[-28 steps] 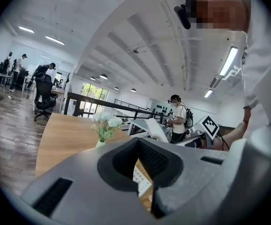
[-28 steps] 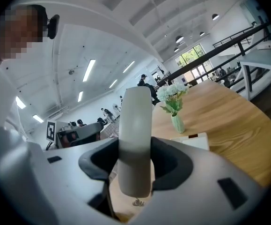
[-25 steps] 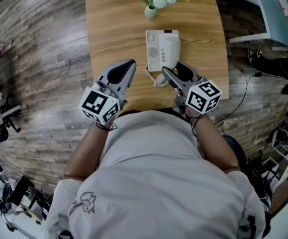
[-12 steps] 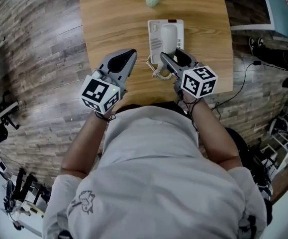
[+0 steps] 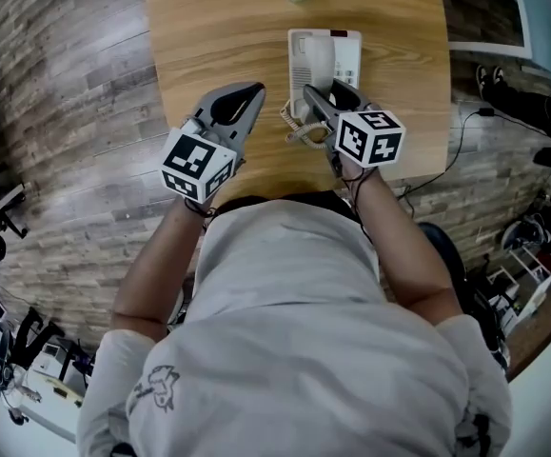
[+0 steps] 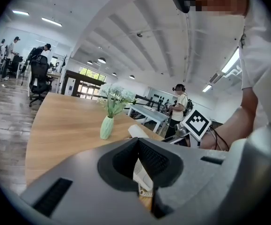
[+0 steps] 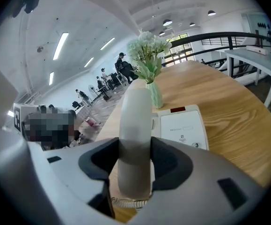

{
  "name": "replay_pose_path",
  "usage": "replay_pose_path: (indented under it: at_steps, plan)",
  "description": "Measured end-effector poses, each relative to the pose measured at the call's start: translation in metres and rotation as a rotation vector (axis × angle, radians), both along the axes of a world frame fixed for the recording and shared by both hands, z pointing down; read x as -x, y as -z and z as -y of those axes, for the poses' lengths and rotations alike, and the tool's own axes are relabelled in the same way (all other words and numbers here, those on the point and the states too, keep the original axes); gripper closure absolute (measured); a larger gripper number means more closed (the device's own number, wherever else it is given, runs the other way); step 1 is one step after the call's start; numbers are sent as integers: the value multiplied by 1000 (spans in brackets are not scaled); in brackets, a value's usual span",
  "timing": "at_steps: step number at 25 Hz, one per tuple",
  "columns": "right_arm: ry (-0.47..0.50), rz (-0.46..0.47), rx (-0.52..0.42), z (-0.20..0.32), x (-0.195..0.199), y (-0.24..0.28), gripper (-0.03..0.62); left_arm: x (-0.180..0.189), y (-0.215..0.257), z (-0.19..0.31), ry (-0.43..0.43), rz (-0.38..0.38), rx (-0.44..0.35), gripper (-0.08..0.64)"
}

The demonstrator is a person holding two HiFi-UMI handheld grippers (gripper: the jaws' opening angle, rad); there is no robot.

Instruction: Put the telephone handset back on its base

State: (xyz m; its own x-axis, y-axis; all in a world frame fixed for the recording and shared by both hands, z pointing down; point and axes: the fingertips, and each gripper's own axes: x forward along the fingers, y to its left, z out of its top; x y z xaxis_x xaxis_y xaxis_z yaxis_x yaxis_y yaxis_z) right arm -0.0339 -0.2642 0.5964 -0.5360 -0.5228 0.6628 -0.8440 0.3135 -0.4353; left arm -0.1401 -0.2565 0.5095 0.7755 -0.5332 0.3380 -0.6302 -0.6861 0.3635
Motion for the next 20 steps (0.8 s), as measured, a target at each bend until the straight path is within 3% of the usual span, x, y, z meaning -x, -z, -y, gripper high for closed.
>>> replay_pose_path:
  at_steps: [11,20]
  plan:
    - [-53,-78,85,15,1,-35,373,-2,-24,8,-3,-27,41,555]
    - [-105,-112,101,16,4,-48,373,9,-33,13,7,-32,62,555]
